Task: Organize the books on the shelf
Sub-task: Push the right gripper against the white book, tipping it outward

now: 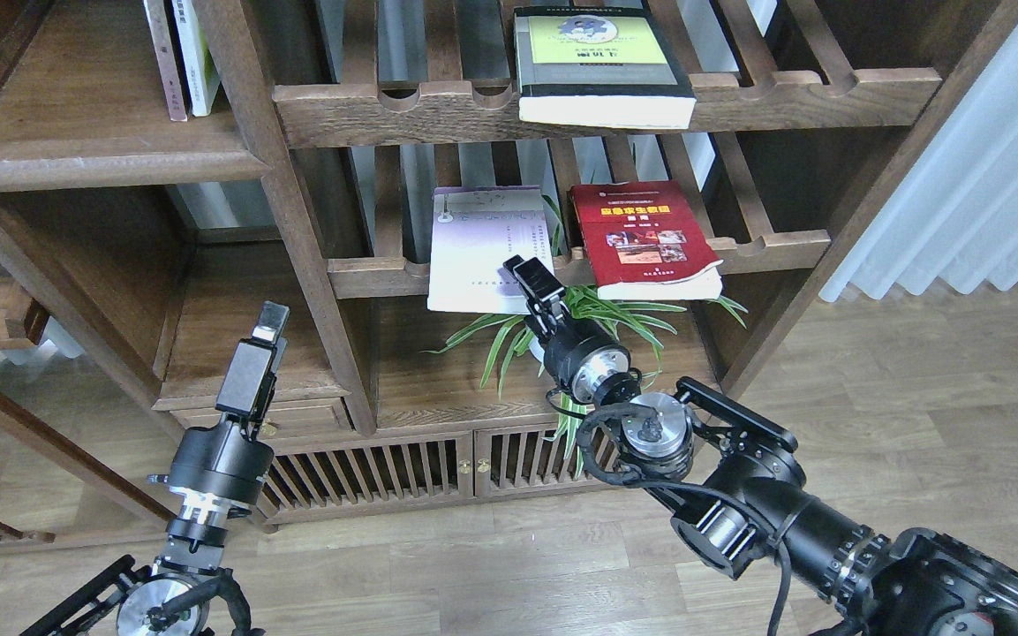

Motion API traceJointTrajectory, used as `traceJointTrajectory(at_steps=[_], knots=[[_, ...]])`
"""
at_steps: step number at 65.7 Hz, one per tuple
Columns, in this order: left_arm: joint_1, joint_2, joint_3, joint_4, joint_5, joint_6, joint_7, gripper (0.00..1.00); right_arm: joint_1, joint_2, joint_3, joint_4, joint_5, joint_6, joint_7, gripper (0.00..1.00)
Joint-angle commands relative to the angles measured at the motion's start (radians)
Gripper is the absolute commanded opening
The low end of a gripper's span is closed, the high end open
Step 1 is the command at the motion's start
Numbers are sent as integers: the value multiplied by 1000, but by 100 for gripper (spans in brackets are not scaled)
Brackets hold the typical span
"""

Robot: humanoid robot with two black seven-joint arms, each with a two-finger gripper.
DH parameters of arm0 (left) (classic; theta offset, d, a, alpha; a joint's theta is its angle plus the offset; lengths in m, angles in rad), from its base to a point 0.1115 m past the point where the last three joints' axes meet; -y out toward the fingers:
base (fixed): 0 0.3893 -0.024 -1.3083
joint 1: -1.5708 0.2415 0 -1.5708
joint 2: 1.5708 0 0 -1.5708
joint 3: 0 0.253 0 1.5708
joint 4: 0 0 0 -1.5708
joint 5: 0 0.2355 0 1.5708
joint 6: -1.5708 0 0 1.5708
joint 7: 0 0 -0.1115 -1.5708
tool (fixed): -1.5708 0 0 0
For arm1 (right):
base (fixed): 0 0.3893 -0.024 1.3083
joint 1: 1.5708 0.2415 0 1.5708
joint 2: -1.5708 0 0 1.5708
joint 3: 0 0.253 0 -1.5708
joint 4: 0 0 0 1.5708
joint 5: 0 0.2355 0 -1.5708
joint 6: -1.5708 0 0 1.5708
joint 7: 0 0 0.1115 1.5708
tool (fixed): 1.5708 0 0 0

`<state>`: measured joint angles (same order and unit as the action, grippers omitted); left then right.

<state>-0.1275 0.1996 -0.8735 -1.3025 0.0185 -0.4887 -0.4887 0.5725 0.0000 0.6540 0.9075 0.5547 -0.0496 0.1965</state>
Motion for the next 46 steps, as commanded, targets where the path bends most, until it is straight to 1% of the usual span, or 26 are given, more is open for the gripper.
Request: traceJointTrajectory(at_steps=[1, 6, 10, 16, 21, 26, 30, 37, 38, 42, 46], knots=[[-3, -2, 1, 12, 0, 0, 0, 100, 15, 0, -1, -18, 25, 1, -8, 97], [-3, -8, 1, 17, 0, 0, 0, 100, 21, 0, -1, -18, 31, 1, -9, 93], [-3, -9, 1, 17, 0, 0, 0, 100, 21, 0, -1, -19, 36, 1, -14, 93], [-3, -9, 1, 19, 0, 0, 0, 100, 21, 0, -1, -19, 42, 1, -35, 92], [-3, -9, 2, 20, 0, 0, 0, 100, 23, 0, -1, -19, 45, 1, -42, 89], [-3, -9, 2, 20, 0, 0, 0, 100, 23, 0, 1, -19, 50, 1, -43, 84], [-4, -9, 2, 20, 0, 0, 0, 100, 23, 0, 4, -19, 56, 1, -43, 76], [-4, -9, 2, 20, 0, 0, 0, 100, 24, 0, 6, -19, 62, 1, -43, 68], [-3, -9, 2, 20, 0, 0, 0, 100, 24, 0, 7, -22, 62, 2, -45, 64], [-3, -9, 2, 20, 0, 0, 0, 100, 24, 0, 9, -32, 62, 4, -43, 59], [-3, -9, 2, 20, 0, 0, 0, 100, 26, 0, 9, -35, 63, 8, -43, 58]])
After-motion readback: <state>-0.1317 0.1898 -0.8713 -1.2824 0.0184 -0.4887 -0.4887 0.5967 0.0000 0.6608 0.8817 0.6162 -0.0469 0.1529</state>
